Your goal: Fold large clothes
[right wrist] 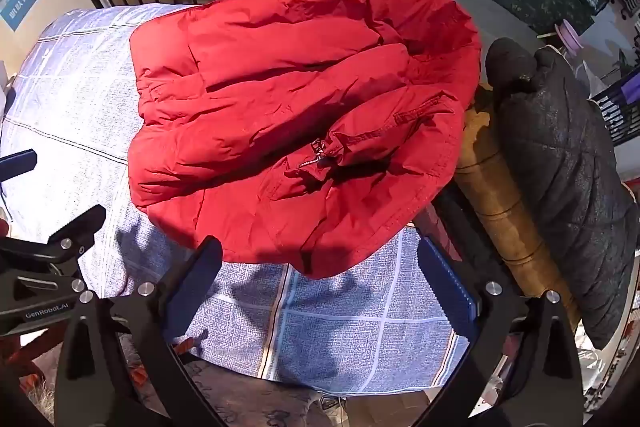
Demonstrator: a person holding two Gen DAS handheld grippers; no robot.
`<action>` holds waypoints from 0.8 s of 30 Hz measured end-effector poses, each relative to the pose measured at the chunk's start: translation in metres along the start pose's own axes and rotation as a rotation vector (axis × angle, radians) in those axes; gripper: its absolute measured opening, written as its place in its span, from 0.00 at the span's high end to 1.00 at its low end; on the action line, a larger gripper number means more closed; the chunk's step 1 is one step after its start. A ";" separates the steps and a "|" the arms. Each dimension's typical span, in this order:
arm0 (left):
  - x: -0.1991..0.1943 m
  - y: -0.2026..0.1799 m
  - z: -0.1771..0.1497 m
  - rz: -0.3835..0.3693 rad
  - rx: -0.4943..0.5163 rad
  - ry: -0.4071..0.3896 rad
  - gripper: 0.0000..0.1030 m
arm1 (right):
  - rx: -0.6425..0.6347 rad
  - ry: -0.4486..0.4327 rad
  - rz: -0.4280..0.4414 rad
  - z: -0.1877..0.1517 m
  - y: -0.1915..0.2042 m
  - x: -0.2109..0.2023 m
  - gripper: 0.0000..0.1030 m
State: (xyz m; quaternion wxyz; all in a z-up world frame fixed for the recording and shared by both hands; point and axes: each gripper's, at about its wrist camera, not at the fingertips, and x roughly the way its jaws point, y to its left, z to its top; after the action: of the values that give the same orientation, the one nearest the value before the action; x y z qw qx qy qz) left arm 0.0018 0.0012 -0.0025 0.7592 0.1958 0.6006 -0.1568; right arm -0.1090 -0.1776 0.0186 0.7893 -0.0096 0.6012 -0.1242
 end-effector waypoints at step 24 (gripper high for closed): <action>-0.002 -0.006 -0.003 0.034 0.005 -0.018 0.06 | -0.003 0.009 0.007 -0.001 -0.003 0.003 0.06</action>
State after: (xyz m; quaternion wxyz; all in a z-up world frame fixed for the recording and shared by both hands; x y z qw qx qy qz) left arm -0.0037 -0.0023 -0.0020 0.7665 0.2068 0.5900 -0.1470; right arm -0.1097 -0.1812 0.0157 0.7869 -0.0082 0.6051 -0.1205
